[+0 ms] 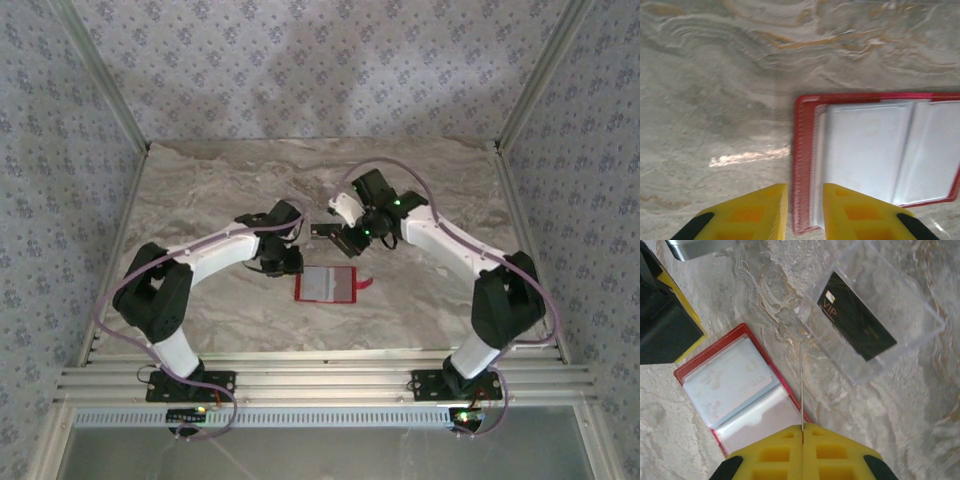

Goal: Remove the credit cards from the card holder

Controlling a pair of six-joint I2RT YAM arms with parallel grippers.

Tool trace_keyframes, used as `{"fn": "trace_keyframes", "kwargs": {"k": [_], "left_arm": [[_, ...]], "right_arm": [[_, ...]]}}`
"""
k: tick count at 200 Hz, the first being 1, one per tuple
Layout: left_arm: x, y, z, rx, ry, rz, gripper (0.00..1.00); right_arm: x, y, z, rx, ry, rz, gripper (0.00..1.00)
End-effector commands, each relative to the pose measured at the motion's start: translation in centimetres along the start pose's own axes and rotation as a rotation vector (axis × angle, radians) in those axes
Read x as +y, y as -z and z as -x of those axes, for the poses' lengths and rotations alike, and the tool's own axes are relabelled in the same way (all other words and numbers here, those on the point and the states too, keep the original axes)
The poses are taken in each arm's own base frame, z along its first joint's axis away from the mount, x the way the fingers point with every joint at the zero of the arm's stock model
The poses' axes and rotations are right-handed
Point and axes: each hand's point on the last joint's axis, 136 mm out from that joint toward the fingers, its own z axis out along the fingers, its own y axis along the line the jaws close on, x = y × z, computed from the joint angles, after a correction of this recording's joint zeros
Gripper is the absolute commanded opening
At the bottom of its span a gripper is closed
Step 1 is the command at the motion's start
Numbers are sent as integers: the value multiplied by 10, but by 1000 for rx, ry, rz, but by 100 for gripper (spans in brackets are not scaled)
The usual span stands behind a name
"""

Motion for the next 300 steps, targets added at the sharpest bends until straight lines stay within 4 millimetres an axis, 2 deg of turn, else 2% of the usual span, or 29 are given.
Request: {"fn": "trace_keyframes", "kwargs": {"k": [1,30,75,166,232,300], "left_arm": [[15,4,-3,-11,30,18,25],[29,3,-8,-7,58,23,25],[44,3,-14,-3,91,29,25],[54,6,-14,3,119,27,25],[58,8,-15,8,126,34,25],[59,9,-17,5,131,34,25]], "right_arm": [[-4,-7,-14,155,261,24,2],[-11,-14,-9,242,395,45,1],[-16,-21,14,248,568,61,0],[-27,-46,41,269,696,99,0],[-34,-68,37,293,719,123,0],[-21,-77,19,341,701,201,0]]}}
